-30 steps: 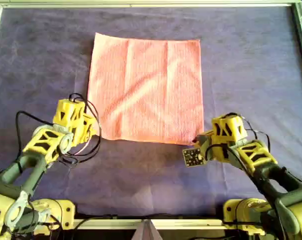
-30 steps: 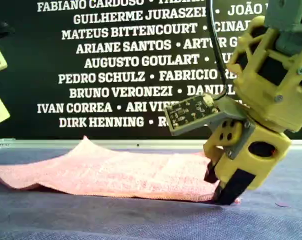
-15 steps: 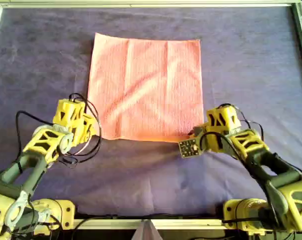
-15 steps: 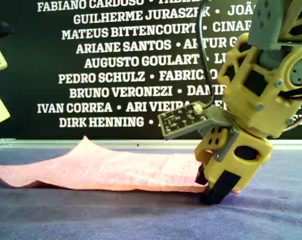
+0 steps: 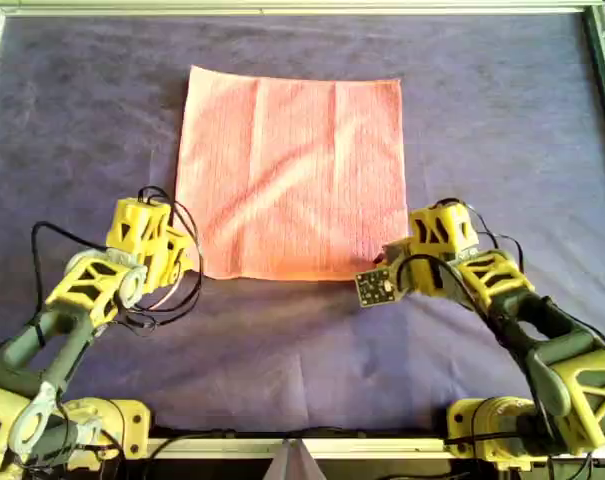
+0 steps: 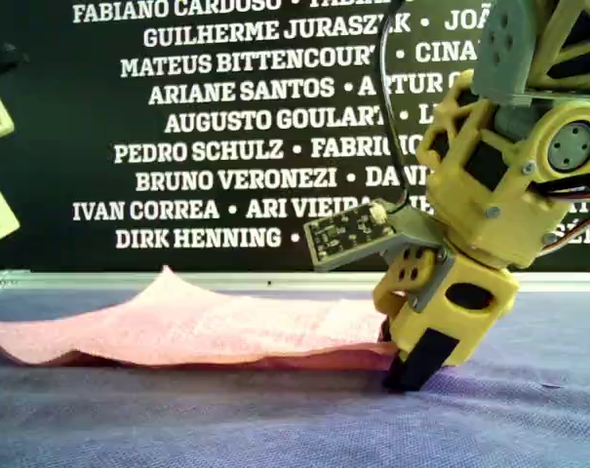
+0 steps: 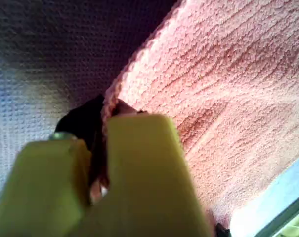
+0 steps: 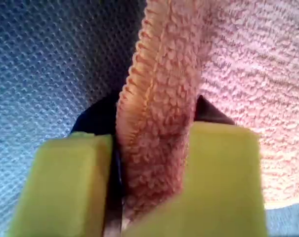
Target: Fold a cloth
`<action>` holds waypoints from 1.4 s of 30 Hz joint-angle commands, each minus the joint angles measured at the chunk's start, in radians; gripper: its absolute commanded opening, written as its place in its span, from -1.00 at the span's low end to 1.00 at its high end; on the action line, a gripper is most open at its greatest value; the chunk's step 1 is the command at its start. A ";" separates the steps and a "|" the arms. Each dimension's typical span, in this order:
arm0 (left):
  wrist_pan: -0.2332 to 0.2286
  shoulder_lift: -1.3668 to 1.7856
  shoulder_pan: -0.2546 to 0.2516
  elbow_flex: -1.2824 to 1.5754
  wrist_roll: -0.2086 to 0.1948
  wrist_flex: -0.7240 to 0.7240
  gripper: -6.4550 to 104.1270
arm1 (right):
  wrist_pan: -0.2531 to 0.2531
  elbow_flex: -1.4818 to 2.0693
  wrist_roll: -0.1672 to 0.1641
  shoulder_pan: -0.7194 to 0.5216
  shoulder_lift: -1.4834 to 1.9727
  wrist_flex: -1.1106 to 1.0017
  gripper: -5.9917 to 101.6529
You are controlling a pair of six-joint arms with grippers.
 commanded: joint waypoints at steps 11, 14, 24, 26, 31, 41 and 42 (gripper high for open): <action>0.005 0.051 -0.021 -0.015 0.006 -0.003 -0.88 | -0.008 -0.057 0.012 -0.100 0.035 -0.048 -0.88; 0.005 0.046 -0.023 -0.029 0.006 -0.006 -0.88 | -0.009 -0.061 0.012 -0.094 0.035 -0.049 -0.87; 0.006 0.043 -0.014 -0.156 0.008 -0.021 -0.88 | 0.005 -0.308 0.014 -0.101 0.005 -0.049 -0.87; 0.006 0.015 -0.014 -0.224 0.008 -0.028 -0.87 | 0.005 -0.371 0.014 -0.100 -0.009 -0.051 -0.87; -0.011 -0.160 -0.014 -0.419 0.008 -0.135 -0.88 | 0.006 -0.566 -0.002 -0.104 -0.121 -0.110 -0.87; -0.012 -0.575 0.028 -0.865 0.014 -0.241 -0.88 | -0.009 -0.942 0.002 -0.144 -0.477 -0.324 -0.87; -0.012 -0.617 0.038 -0.922 0.023 -0.241 -0.88 | -0.009 -0.980 0.002 -0.150 -0.514 -0.344 -0.87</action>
